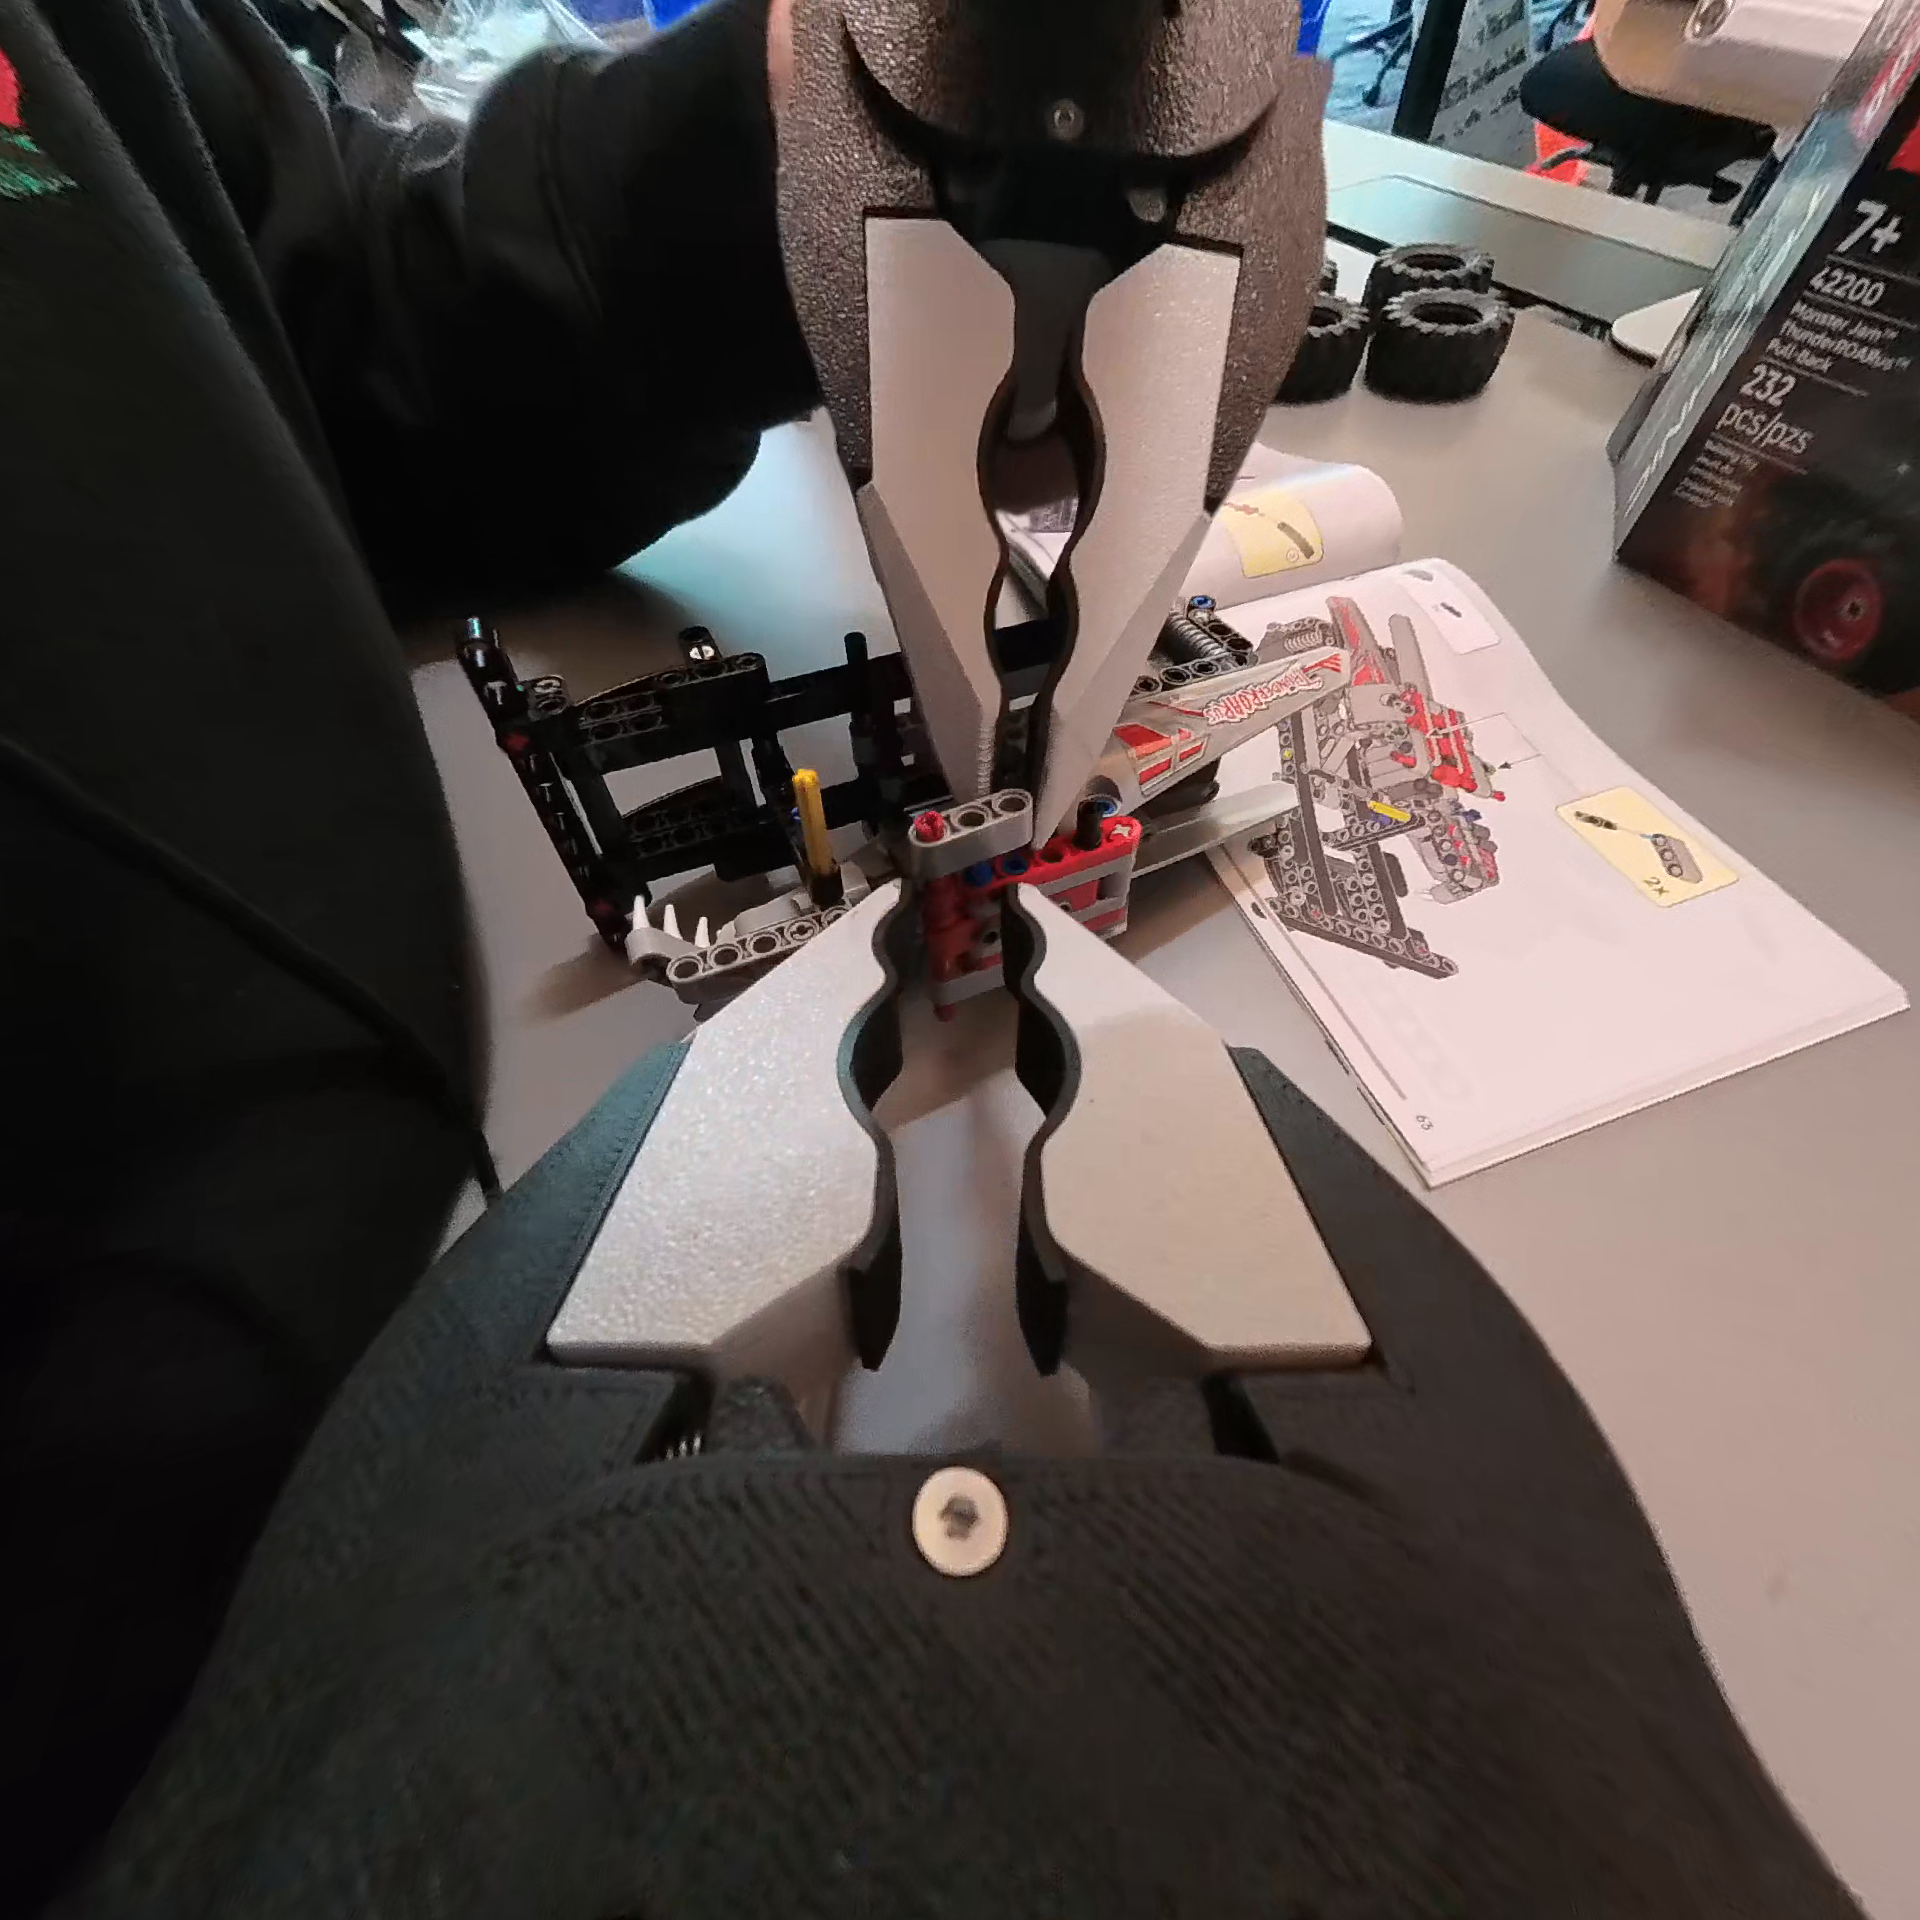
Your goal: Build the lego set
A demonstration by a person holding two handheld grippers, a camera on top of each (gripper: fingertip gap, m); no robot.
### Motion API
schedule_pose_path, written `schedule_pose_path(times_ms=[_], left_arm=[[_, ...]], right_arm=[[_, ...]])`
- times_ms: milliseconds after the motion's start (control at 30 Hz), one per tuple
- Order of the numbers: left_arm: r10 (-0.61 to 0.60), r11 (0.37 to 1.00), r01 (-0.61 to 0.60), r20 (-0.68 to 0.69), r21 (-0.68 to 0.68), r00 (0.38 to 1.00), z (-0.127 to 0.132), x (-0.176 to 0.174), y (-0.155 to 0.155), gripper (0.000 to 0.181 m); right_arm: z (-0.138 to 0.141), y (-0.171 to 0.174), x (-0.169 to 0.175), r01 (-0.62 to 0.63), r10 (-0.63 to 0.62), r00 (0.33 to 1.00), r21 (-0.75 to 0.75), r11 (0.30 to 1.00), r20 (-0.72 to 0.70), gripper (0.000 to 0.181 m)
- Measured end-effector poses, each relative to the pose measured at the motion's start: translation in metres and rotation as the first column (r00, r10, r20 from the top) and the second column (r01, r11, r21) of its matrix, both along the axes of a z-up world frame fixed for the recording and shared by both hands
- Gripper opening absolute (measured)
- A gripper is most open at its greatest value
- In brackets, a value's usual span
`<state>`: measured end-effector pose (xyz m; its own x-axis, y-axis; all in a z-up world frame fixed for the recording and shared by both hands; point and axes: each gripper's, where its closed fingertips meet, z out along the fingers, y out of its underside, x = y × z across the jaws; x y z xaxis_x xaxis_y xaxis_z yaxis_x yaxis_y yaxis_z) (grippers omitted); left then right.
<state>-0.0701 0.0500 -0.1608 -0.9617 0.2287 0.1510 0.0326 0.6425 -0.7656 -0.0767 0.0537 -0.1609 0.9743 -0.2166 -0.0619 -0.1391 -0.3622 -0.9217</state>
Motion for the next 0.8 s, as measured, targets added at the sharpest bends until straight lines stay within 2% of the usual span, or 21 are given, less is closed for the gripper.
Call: schedule_pose_path(times_ms=[33,367,800], left_arm=[[-0.002,1.000,0.002,-0.009,-0.006,1.000,0.0002,0.0000,0.0003,0.002],[-0.029,0.999,0.029,-0.011,-0.042,1.000,0.0021,-0.0016,0.0025,0.002],[-0.044,0.996,0.047,0.029,-0.082,0.999,0.0038,0.0006,0.0035,0.002]], right_arm=[[0.0005,0.0002,-0.0001,-0.002,0.002,1.000,0.000,1.000,0.012,0.014],[0.0032,0.0026,-0.0011,-0.010,0.010,0.997,0.002,1.000,0.083,0.014],[0.0048,0.0027,0.0007,-0.013,0.012,0.998,0.019,1.000,0.056,0.010]])
